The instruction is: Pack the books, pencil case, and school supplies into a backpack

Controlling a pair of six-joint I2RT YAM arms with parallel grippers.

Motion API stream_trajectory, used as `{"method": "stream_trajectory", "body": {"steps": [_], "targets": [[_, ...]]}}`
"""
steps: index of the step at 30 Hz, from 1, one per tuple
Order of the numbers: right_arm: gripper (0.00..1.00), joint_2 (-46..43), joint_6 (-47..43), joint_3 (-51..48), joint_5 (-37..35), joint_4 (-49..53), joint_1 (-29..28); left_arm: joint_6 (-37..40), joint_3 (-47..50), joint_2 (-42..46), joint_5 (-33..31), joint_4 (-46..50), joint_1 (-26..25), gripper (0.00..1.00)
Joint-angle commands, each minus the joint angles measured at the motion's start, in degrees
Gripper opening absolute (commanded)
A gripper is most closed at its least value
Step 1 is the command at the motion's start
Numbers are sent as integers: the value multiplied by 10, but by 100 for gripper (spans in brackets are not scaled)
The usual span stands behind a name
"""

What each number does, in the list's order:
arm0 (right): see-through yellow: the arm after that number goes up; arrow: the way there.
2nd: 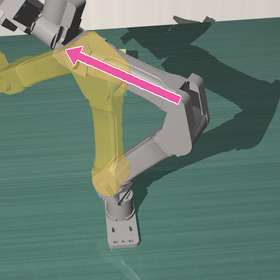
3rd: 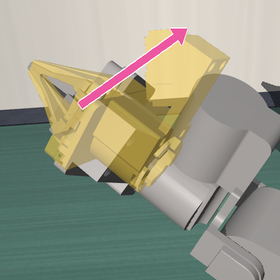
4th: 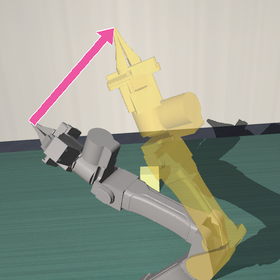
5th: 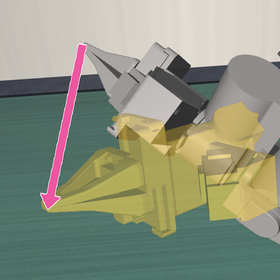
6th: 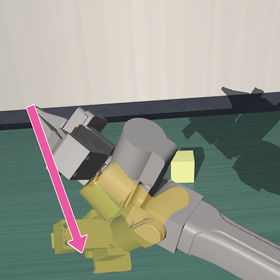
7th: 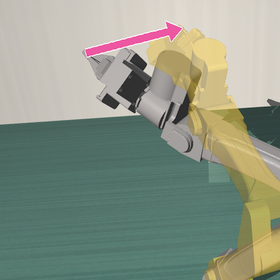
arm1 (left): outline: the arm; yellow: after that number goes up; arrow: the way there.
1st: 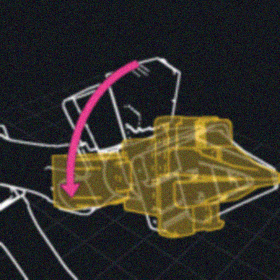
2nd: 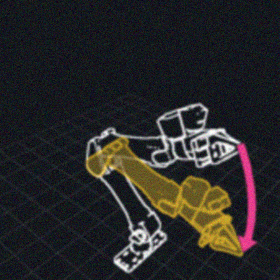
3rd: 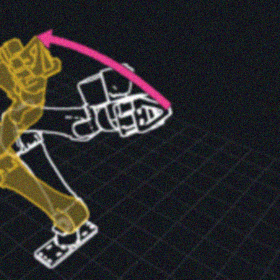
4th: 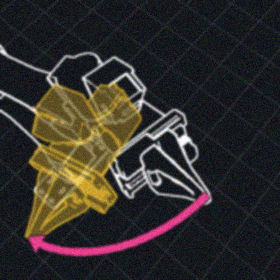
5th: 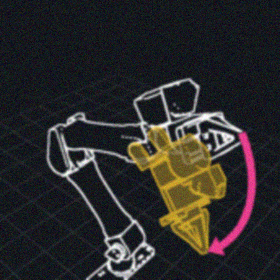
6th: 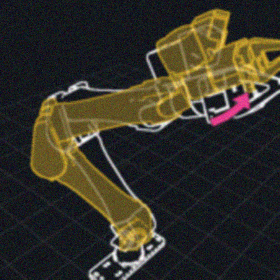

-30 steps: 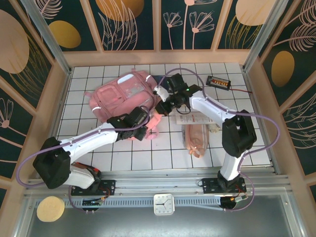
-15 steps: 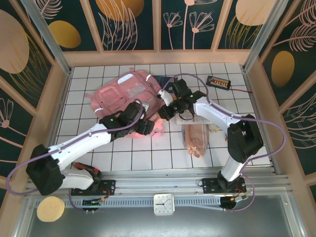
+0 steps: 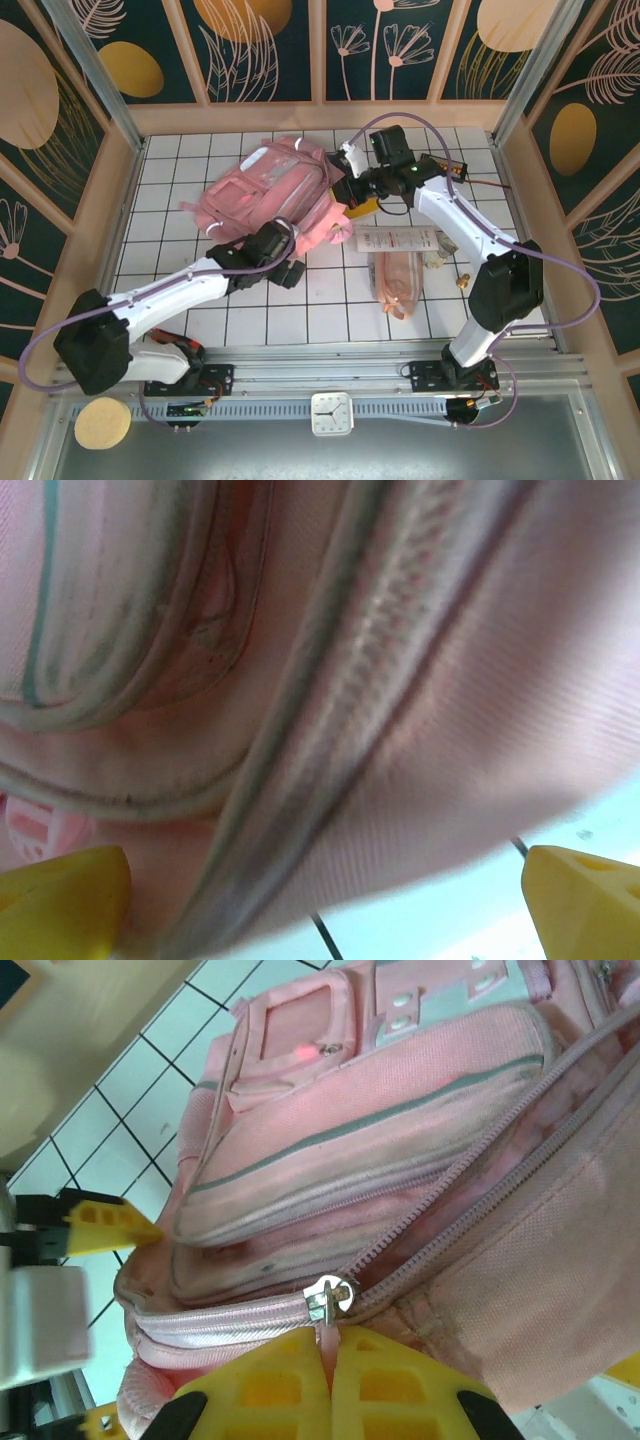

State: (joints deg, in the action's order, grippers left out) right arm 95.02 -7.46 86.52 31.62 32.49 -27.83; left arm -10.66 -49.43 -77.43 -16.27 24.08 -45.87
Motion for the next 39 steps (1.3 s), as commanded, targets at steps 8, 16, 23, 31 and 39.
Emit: {"method": "stream_trajectory", "body": {"steps": [8,16,23,31,39], "targets": [[0,-12,-31,38,-1,55,4,30,-15,-73,-70,-82,-1,24],[0,-24,20,-46,-62,77,-83,-23,-135,-148,-104,-9,-19,12],[0,-55,99,-136,-72,-41,-125,-103,-116,-123,-51,-23,-25,38],[0,-164,75,-318,-127,-197,-130,-116,-75,61,-9,34,-3,86],[0,-298,26,-559,-207,-504,-186,-70,-383,-188,71,124,34,86]]}}
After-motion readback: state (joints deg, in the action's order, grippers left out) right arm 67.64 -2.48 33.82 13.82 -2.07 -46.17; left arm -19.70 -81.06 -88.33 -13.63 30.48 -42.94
